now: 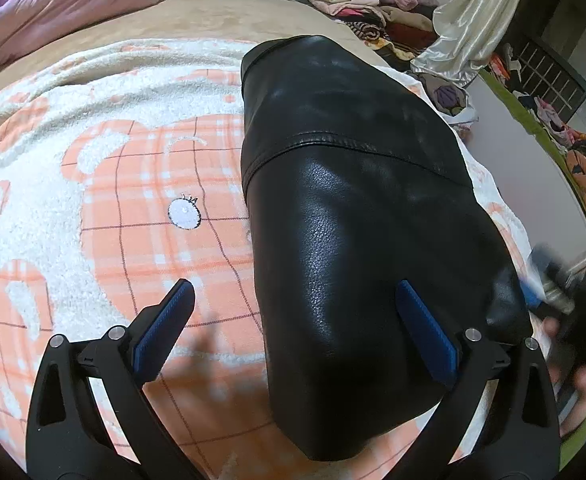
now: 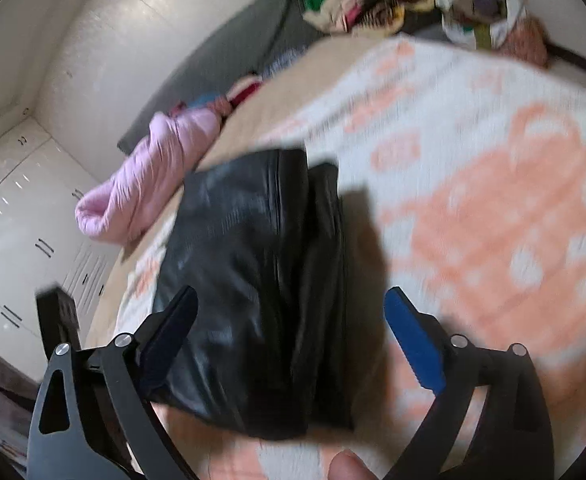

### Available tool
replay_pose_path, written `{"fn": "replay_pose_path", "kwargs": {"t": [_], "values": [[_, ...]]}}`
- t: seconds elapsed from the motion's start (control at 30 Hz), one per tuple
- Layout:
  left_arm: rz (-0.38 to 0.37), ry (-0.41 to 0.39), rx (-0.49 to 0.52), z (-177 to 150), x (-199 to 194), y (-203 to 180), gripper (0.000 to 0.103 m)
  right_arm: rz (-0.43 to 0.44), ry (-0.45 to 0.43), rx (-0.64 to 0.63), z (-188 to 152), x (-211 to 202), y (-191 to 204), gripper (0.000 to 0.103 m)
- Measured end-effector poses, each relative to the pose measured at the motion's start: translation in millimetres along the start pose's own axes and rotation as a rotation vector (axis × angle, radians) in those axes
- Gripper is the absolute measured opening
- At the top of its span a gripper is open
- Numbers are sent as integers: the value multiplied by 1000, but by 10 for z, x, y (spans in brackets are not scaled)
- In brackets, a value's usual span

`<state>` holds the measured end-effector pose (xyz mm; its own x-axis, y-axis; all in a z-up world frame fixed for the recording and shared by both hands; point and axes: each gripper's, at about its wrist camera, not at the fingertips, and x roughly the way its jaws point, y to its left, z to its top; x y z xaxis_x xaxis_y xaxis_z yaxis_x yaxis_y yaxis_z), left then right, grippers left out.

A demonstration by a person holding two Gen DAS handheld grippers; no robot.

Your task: Fold large clothes

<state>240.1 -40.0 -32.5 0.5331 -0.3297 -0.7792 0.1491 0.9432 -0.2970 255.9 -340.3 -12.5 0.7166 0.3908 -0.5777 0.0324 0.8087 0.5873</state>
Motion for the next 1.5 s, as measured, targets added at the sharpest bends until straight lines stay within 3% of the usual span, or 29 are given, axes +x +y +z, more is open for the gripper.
{"fn": "replay_pose_path", "kwargs": {"t": [0.23,0.33,0.47,0.53,0.6,0.7,0.77,0.93,1.03,1.3,1.5], "values": [[-3,2,-1,-6,-14,-45,95,-15,-3,37,547,202,-64,92],[0,3,4,-21,-40,-53,95,-10,37,58,701,429,-90,84],[7,6,13,-53,-67,-82,94,-53,140,13,765,835,-51,82],[19,2,29,-61,-86,-104,94,-57,166,-57,754,984,43,38],[38,-1,38,-56,-108,-120,94,-65,143,-160,722,1006,219,15],[62,-15,41,-29,-112,-118,94,85,50,-212,756,838,394,13],[26,-6,22,-10,-76,-109,94,126,16,-186,817,785,349,13],[21,15,45,-32,48,-203,95,68,65,-93,775,1001,-67,13],[-19,31,7,-47,107,-167,95,76,88,-14,719,1074,-297,13],[-35,33,-1,-81,84,-139,95,4,94,-56,659,1018,-231,23],[-4,20,35,-82,27,-177,94,-35,93,-69,606,923,-222,31]]}}
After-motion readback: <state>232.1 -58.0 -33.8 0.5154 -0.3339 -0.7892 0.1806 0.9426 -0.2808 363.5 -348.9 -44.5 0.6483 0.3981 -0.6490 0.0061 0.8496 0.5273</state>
